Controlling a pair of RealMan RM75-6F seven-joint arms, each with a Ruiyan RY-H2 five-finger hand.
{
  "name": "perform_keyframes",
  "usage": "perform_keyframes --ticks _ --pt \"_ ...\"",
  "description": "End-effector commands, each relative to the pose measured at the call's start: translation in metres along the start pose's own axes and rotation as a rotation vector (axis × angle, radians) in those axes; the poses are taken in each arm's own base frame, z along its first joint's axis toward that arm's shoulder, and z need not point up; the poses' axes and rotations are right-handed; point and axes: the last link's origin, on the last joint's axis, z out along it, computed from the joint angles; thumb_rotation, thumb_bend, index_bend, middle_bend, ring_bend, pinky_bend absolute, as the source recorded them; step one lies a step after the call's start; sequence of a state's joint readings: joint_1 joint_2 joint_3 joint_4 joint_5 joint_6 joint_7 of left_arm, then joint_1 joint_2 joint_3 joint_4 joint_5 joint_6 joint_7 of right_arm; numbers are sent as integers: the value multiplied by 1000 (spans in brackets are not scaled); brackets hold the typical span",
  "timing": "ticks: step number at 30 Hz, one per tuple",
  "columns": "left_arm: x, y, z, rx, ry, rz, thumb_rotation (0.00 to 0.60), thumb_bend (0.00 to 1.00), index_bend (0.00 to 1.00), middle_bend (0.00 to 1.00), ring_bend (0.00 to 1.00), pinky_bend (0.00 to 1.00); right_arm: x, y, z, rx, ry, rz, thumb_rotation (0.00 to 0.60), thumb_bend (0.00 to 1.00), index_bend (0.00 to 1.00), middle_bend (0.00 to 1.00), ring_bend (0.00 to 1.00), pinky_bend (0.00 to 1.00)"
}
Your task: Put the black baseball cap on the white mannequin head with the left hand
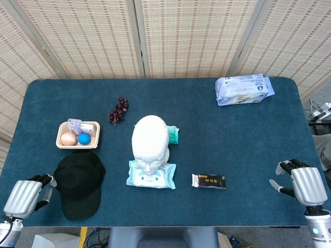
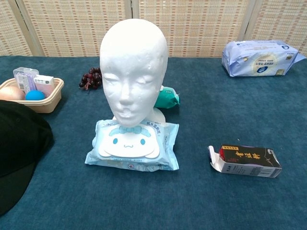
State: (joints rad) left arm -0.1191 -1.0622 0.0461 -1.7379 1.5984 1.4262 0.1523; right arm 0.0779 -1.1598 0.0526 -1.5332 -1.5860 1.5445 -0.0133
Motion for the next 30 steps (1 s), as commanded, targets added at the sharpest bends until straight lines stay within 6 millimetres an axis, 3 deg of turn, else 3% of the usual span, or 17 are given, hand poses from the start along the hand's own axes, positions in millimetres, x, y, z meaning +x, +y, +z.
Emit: perform_keyframes --ticks 1,11,22,30 --pt "4 3 -12 -36 -36 -31 600 905 550 545 516 669 0 0 0 -1 -1 2 600 161 596 596 457 586" --pt "11 16 -29 -187 -110 -151 600 919 577 580 545 688 -1 0 1 2 -7 6 600 160 596 596 457 586" --pt "-14 46 -37 -360 -229 -165 600 923 578 580 545 689 -2 0 2 4 -12 7 600 160 596 596 457 586" --pt "-26 56 -36 -397 -208 -215 600 920 567 579 545 690 -2 -1 2 6 -15 4 600 159 596 596 457 586"
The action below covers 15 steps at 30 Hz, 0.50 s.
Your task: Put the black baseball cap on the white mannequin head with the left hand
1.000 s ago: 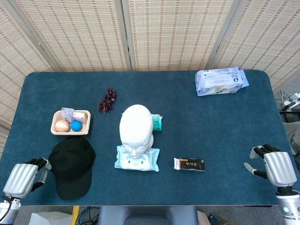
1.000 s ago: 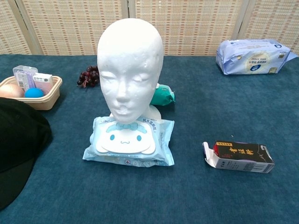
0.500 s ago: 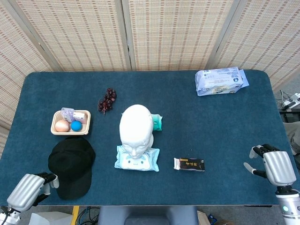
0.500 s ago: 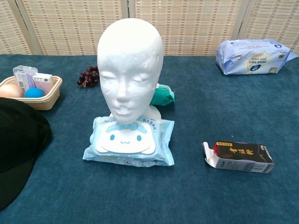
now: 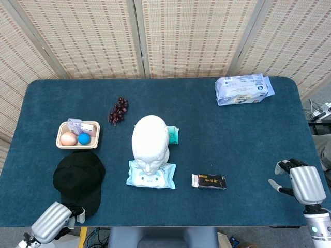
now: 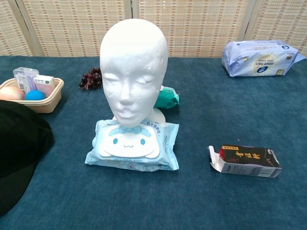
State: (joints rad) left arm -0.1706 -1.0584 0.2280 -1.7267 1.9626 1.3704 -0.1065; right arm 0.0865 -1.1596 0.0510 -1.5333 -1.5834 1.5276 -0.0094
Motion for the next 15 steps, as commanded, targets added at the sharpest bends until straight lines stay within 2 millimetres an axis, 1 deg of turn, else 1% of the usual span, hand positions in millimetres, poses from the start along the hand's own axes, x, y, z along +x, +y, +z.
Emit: perform_keyframes --ticks 1,5,10,15 --pt "-6 3 5 -19 -1 -15 600 919 564 579 545 690 0 0 0 0 0 -1 600 160 596 596 457 586" --pt "-12 5 16 -10 -13 -1 600 918 556 579 545 690 0 -1 0 3 0 -1 600 159 596 596 457 586" --pt "-18 7 23 2 -26 18 600 918 553 579 545 690 0 -1 0 3 1 1 600 159 596 596 457 586" --pt "-20 11 31 -4 -32 14 600 918 549 579 544 690 0 0 0 2 1 2 600 159 596 596 457 586"
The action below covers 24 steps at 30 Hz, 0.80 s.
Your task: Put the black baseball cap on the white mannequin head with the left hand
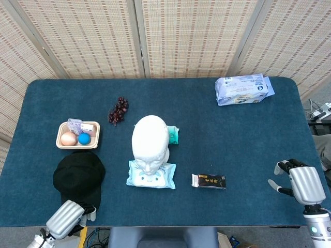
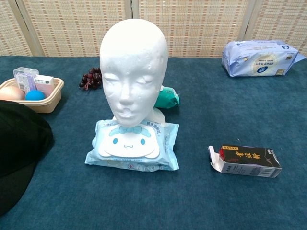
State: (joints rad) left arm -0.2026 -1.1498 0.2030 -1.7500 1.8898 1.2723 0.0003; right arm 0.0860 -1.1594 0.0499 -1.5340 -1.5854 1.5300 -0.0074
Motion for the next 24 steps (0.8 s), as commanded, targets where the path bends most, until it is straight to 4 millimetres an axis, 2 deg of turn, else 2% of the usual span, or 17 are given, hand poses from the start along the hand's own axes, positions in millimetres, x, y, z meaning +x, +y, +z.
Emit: perform_keyframes --ticks 1,14,22,24 --pt "-1 1 4 -2 -2 -2 600 918 548 579 544 690 0 0 0 1 0 0 600 159 596 596 457 586" --pt "-7 -8 27 81 -6 38 600 917 528 559 539 690 1 0 -1 1 1 9 600 159 596 596 457 586" --pt "-20 -31 17 177 -46 92 600 917 527 547 536 690 1 1 -1 2 -1 10 600 158 596 596 457 586" --pt "-18 -26 28 171 -29 80 600 916 527 545 536 690 1 0 -1 2 -1 10 600 158 596 596 457 586"
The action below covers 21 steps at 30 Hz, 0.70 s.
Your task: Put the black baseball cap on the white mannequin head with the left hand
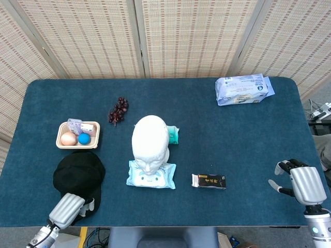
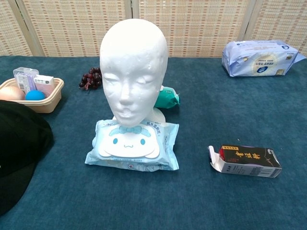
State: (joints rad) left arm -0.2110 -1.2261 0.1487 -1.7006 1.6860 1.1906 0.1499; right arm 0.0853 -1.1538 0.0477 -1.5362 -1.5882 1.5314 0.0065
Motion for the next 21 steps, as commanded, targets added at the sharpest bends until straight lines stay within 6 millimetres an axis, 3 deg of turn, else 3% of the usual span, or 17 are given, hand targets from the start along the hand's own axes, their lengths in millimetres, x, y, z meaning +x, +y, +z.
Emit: perform_keyframes --ticks 1,21 --pt "-1 1 10 21 6 -3 600 916 527 545 536 690 0 0 0 0 0 0 600 158 596 596 457 586" --pt "11 -9 34 98 58 -3 600 917 511 513 498 689 1 1 0 0 -1 7 600 157 596 596 457 586"
